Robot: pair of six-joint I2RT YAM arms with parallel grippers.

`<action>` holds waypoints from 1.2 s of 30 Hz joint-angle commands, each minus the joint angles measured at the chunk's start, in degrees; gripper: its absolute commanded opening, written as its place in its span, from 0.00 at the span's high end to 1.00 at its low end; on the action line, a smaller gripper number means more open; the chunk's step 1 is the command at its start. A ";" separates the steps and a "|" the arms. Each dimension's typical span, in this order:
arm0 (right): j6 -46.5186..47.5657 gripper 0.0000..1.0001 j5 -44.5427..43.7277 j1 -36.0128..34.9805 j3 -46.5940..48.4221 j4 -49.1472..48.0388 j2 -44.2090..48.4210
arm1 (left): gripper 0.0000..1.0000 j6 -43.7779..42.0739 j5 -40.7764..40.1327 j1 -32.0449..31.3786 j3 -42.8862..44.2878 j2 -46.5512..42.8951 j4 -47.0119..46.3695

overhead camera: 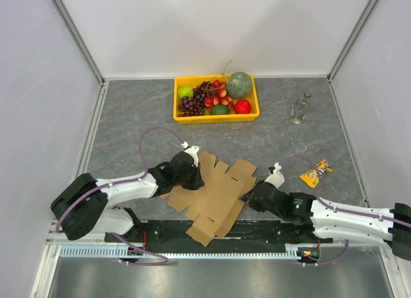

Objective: Fold the paper box

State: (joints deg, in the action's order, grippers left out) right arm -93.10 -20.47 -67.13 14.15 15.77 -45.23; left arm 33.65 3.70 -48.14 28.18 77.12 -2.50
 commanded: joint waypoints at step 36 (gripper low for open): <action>75.70 0.95 27.76 33.64 52.39 21.77 -42.40 | 0.81 -7.46 1.04 0.15 2.05 5.31 -5.67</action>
State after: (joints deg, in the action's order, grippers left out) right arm -19.38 3.49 -34.09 65.76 42.59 -87.31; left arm 26.94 2.44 -48.03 31.07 79.26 -3.05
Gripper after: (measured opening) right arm 0.014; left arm 0.201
